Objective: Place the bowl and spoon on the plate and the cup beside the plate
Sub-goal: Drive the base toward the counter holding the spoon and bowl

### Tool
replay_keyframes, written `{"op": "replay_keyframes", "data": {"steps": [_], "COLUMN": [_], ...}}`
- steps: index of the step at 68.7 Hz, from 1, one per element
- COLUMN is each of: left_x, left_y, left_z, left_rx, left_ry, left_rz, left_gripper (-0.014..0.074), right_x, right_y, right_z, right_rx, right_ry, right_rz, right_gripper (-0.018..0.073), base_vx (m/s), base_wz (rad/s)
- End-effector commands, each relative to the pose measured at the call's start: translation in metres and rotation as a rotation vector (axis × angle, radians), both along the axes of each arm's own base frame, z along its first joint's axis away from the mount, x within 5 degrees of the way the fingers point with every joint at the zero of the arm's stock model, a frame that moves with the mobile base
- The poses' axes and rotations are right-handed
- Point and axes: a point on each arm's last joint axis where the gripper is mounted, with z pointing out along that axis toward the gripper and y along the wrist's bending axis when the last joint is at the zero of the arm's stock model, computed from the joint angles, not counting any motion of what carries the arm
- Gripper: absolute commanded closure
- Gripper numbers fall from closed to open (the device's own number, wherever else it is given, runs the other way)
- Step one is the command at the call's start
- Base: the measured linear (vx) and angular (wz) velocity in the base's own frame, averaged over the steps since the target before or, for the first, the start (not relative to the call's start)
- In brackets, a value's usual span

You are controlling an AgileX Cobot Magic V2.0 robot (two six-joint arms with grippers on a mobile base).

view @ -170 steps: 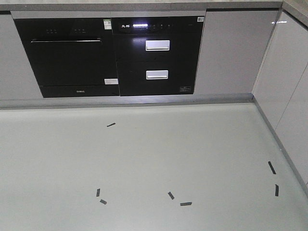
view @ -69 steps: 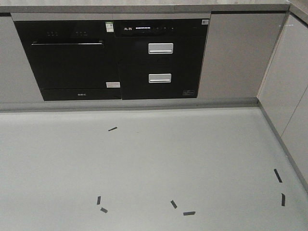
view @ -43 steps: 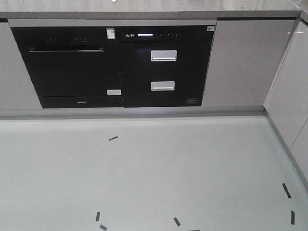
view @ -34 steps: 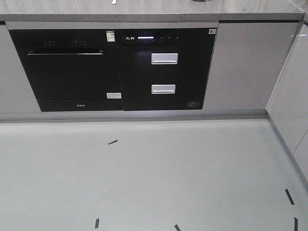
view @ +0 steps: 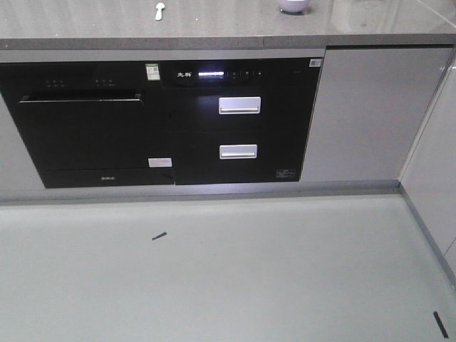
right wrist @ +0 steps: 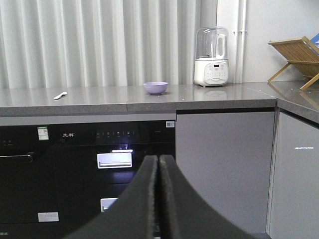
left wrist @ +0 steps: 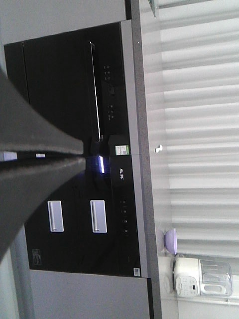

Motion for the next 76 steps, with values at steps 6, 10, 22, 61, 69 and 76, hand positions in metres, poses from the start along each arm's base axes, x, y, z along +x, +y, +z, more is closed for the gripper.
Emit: {"op": "replay_keyframes", "data": {"steps": [6, 10, 22, 61, 69, 76], "left_x": [-0.0028, -0.0028, -0.0028, -0.0028, -0.0028, -0.0028], "left_y": [-0.0003, -0.0003, -0.0003, -0.0003, -0.0003, -0.0003], "left_z": [0.0132, 0.0132, 0.0132, 0.0132, 0.0132, 0.0132], "left_rx": [-0.007, -0.007, -0.007, -0.007, -0.007, -0.007], "left_ry": [-0.102, -0.102, -0.102, -0.102, -0.102, -0.102], "left_rz": [-0.003, -0.003, -0.003, -0.003, -0.003, -0.003], "left_gripper": [0.0603, 0.0603, 0.0603, 0.0603, 0.0603, 0.0603], "right_x": [-0.0013, -0.0013, -0.0013, -0.0013, -0.0013, -0.0013], "right_y": [0.0002, 0.0002, 0.0002, 0.0002, 0.0002, 0.0002], "right_z": [0.0048, 0.0048, 0.0048, 0.0048, 0.0048, 0.0048], "right_rx": [-0.013, -0.013, -0.013, -0.013, -0.013, -0.013], "right_ry": [-0.078, -0.078, -0.078, -0.078, -0.078, -0.078], "right_rz": [-0.001, -0.001, -0.001, -0.001, -0.001, -0.001], "right_gripper": [0.0570, 0.0570, 0.0570, 0.0570, 0.0570, 0.0570], "base_vx": [0.30, 0.29, 0.29, 0.26, 0.25, 0.25], "base_wz": [-0.05, -0.05, -0.06, -0.03, 0.01, 0.03]}}
